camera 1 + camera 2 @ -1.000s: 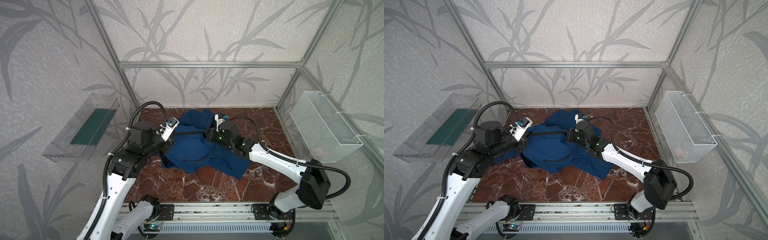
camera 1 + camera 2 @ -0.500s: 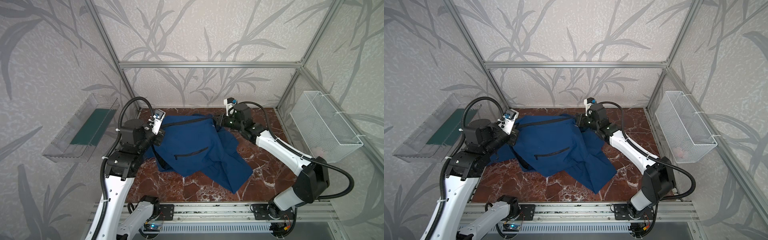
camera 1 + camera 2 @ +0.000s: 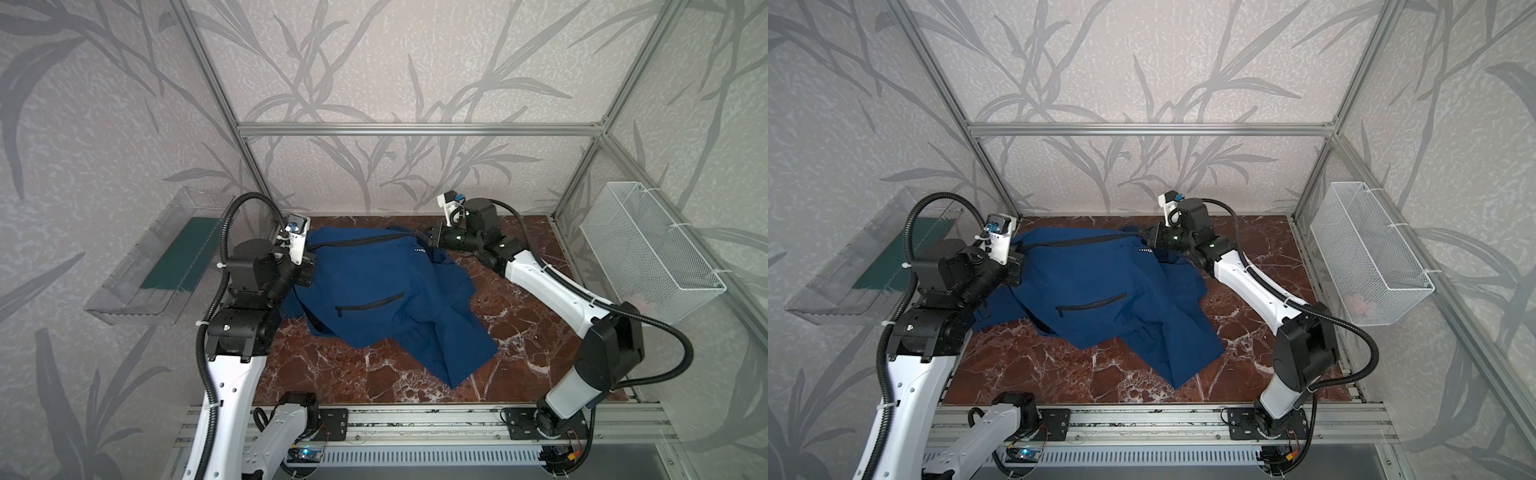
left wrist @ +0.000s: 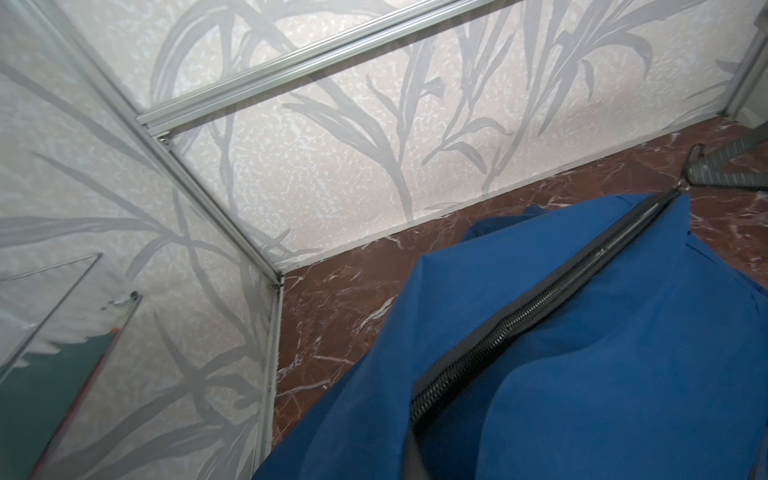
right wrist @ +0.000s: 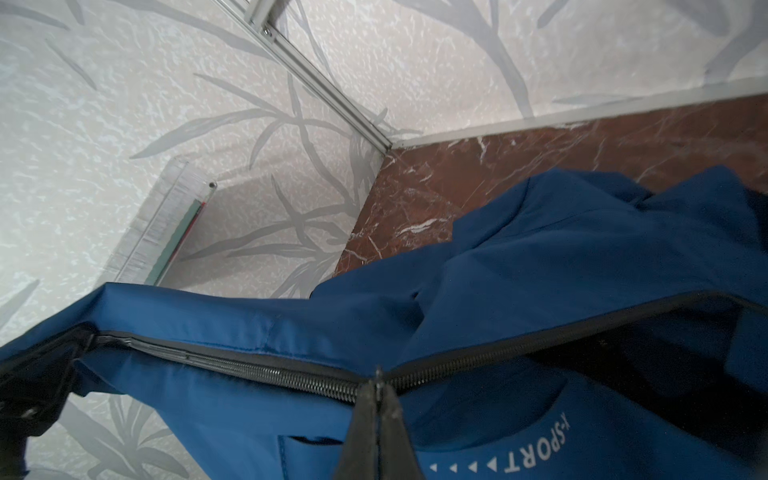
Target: Zip up the jacket
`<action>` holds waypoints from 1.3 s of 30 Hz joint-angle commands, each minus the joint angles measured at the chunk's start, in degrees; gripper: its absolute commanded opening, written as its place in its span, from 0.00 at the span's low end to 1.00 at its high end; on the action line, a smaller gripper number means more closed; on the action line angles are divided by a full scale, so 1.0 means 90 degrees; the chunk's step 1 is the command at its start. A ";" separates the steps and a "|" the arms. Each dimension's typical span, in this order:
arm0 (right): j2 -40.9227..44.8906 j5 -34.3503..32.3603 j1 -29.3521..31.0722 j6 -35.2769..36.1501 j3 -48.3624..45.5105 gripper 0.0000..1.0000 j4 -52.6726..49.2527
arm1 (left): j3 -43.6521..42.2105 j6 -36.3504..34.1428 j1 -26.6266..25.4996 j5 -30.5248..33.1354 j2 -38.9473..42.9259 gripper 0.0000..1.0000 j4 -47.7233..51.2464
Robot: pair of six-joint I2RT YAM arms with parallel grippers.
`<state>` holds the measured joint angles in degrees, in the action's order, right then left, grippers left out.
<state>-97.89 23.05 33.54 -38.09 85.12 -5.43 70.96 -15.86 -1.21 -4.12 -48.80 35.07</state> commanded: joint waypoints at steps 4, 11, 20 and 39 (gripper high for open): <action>-0.0430 -0.0967 0.0368 0.0025 0.0337 0.00 0.0019 | 0.0318 -0.0059 0.0154 0.0955 0.0215 0.00 -0.0120; -0.0150 -0.2155 -0.1398 0.0569 -0.0333 0.00 -0.0586 | 0.0743 -0.0214 0.0837 0.1375 0.0177 0.00 0.0353; 0.0454 -0.1986 -0.2271 0.1176 -0.0131 0.00 -0.1114 | 0.0698 0.0458 0.1287 0.0929 0.0064 0.00 0.0167; 0.0687 -0.1409 -0.3704 0.1718 0.0462 0.00 -0.1697 | 0.1224 0.1237 0.1639 -0.0028 -0.0759 0.00 -0.0506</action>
<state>-91.53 22.41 7.46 -22.61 88.42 -21.06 78.08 -6.33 8.43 -16.25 -57.65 36.12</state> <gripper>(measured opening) 0.048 0.046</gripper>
